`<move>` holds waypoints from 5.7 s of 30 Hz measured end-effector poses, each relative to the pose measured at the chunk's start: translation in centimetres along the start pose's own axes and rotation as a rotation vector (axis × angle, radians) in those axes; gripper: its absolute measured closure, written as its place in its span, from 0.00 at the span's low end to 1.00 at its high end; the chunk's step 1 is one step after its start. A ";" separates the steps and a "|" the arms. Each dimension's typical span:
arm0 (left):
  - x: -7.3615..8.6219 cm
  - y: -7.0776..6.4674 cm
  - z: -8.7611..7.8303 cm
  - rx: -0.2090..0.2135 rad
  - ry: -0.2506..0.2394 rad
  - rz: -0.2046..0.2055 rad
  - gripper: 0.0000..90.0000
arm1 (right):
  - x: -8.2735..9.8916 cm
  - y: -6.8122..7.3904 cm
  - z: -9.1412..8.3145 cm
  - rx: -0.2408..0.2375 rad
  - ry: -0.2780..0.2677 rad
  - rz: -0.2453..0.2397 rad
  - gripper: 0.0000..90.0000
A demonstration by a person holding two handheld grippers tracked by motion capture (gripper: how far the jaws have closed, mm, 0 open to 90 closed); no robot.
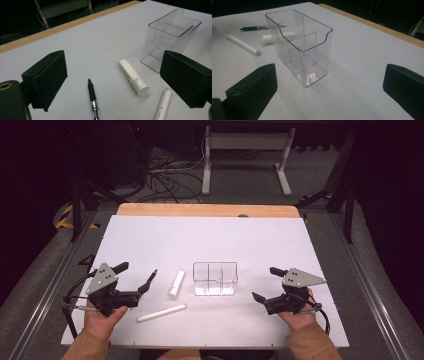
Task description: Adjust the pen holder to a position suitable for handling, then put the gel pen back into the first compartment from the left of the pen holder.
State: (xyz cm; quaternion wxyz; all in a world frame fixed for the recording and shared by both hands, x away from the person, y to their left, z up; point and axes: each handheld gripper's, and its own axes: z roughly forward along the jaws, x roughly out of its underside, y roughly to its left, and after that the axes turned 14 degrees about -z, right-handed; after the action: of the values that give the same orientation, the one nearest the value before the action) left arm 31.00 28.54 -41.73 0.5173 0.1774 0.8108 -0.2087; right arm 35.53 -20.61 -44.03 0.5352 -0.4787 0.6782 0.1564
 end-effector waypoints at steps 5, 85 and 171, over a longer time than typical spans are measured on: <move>-0.4 0.3 0.4 -0.003 0.020 -0.005 0.09 | 1.4 0.4 0.1 0.011 0.009 0.021 0.00; -1.1 2.6 10.5 -0.246 0.749 -0.138 0.62 | 3.2 1.9 1.3 -0.003 0.068 0.029 0.02; -7.7 -1.5 3.8 0.223 0.122 -0.094 0.88 | 3.1 2.2 1.7 -0.039 0.055 0.009 0.02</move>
State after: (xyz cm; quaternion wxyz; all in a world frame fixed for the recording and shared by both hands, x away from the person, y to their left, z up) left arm 36.19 24.75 -35.93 0.4340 0.2078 0.8199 -0.3104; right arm 34.86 -19.81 -48.09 0.5064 -0.4901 0.6915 0.1587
